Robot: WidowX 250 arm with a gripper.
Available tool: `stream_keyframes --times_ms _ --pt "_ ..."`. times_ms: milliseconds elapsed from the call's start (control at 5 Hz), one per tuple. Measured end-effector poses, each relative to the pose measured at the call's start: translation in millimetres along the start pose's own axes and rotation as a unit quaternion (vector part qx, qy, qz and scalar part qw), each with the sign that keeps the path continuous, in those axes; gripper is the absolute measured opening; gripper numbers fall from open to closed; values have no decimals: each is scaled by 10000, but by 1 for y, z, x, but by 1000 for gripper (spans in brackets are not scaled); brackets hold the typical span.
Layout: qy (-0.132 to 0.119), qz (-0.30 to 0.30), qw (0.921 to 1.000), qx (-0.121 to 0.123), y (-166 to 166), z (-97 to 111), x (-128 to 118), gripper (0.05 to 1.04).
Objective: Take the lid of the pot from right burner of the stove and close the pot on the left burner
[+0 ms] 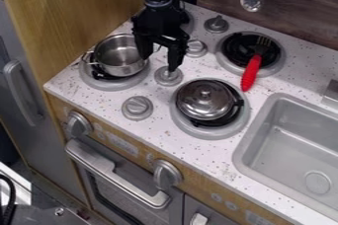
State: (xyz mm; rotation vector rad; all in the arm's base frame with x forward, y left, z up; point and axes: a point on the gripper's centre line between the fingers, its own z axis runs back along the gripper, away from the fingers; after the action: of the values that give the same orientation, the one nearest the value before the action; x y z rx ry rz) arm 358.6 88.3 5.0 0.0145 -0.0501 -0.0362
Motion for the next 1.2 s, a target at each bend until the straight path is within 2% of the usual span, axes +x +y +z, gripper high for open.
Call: stream_keyframes --times_ms 200,400,600,800,1000,1200 --pt "244 15 9997 -69 -2 -16 -9 1000" --pt "311 -227 9992 -49 -19 -18 -7 1000" --pt "246 -500 9983 -156 -49 -16 -3 1000" --pt "130 -548 9981 -265 -60 -13 -2 1001" --pt "232 -763 9964 -280 -74 -9 6 1001" --pt "534 -758 9956 -112 -76 -32 13 1000"
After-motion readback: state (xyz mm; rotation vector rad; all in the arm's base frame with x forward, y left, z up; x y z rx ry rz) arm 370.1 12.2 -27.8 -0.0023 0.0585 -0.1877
